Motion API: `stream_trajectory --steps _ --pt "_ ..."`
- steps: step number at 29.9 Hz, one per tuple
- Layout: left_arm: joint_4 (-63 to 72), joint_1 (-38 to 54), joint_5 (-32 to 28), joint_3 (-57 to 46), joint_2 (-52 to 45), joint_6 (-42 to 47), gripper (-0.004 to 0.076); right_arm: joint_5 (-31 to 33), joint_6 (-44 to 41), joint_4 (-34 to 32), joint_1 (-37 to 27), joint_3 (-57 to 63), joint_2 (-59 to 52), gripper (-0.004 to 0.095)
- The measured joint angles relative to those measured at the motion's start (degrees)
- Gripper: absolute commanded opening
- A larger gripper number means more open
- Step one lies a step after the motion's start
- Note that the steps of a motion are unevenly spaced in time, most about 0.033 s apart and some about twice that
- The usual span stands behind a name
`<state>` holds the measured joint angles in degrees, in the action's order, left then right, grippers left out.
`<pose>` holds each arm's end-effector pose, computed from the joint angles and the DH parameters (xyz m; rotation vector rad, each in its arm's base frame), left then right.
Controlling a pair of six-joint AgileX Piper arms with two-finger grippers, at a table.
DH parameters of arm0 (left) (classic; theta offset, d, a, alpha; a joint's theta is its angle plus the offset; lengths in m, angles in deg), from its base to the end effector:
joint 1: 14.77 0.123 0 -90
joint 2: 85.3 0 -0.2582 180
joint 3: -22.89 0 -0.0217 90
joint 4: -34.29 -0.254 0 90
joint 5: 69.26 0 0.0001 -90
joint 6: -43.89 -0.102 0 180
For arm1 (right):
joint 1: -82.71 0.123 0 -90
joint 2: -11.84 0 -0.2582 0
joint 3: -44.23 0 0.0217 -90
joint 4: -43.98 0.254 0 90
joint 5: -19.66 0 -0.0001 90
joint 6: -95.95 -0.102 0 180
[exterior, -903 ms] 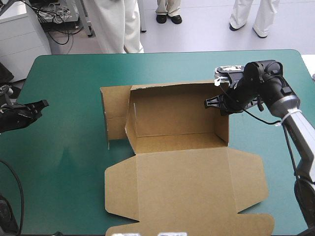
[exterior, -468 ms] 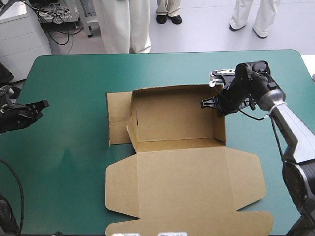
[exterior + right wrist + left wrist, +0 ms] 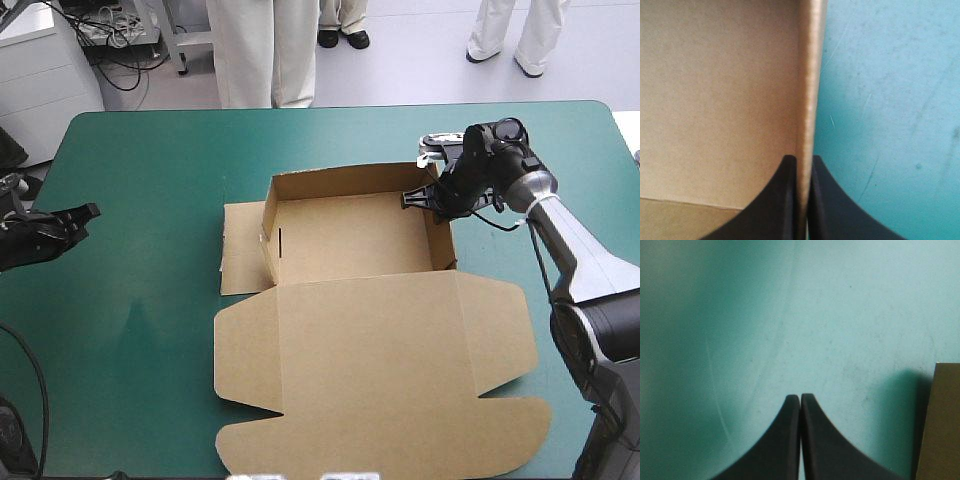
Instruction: Fold the box
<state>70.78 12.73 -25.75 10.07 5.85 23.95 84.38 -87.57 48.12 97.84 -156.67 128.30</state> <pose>0.2987 0.1084 0.2682 -0.5625 2.3271 -0.3640 0.3885 0.1120 0.2553 -0.2568 2.7963 0.1771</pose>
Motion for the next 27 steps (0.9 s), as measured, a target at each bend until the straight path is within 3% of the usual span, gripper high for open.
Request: stream_trajectory --steps 3,11,14,27 --pt "0.02 0.0 0.0 0.0 0.0 0.0 -0.0017 -0.27 -0.08 -0.24 0.0 -0.87 1.15 0.012" --pt "0.14 0.0 -0.53 0.0 0.0 0.0 -0.0017 -0.29 -0.13 -0.53 0.0 -0.93 1.71 0.0627" --pt "0.2 0.0 -0.79 0.0 0.0 0.0 -0.0017 -0.15 -0.27 -0.64 0.0 -0.93 1.71 0.075" --pt "0.2 0.0 -0.87 -0.05 0.0 0.0 -0.0017 5.7 -2.76 -3.25 0.05 -9.49 0.9 0.0775"
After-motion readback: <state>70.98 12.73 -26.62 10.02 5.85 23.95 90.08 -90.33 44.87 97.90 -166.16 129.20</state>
